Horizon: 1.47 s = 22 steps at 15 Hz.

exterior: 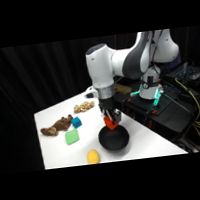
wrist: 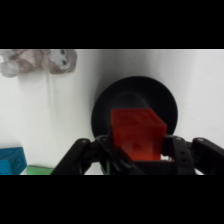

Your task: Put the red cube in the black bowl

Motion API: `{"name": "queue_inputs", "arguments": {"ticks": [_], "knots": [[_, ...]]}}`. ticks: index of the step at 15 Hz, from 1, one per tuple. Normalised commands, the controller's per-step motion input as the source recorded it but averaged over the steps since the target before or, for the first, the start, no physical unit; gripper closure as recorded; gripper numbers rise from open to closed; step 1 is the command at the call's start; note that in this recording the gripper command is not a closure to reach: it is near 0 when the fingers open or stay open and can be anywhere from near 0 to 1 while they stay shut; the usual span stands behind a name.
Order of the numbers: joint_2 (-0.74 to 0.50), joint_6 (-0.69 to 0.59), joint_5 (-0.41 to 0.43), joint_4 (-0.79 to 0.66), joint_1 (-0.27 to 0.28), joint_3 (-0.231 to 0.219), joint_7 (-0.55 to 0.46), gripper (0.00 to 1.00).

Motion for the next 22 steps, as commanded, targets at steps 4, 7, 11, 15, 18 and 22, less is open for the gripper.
{"name": "queue_inputs", "arguments": {"ticks": [4,7,11,15,18,22], "knots": [[0.17,0.28,-0.024,0.04,0.070,0.035,0.01,1.00],[0.24,0.36,-0.019,0.04,-0.017,-0.015,-0.08,0.60],[0.11,0.25,-0.027,0.04,-0.034,-0.034,-0.07,0.00],[-0.16,-0.08,-0.026,0.03,-0.020,-0.027,-0.01,0.00],[-0.41,-0.39,-0.101,0.03,0.058,-0.050,0.16,0.00],[-0.47,-0.64,-0.140,0.14,0.087,-0.033,0.29,0.00]]}}
